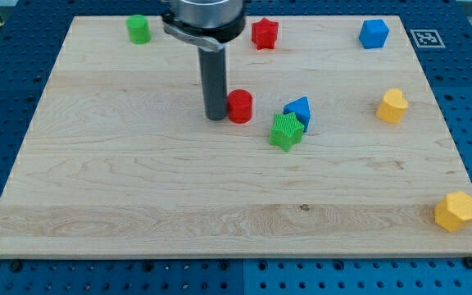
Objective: Place the green circle diagonal to the bottom left of the red star
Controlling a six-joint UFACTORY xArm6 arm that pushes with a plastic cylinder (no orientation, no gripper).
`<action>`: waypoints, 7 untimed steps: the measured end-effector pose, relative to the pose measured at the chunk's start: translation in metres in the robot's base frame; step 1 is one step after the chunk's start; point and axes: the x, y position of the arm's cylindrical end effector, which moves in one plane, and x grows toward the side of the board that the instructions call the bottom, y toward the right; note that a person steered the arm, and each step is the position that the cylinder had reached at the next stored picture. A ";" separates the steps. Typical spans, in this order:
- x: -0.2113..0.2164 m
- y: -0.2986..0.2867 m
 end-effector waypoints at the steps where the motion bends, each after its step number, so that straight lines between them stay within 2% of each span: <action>1: -0.001 0.022; 2: -0.001 0.027; 3: -0.019 -0.010; 4: -0.067 -0.009; 5: -0.079 0.008; 6: -0.079 0.040; 7: -0.072 0.047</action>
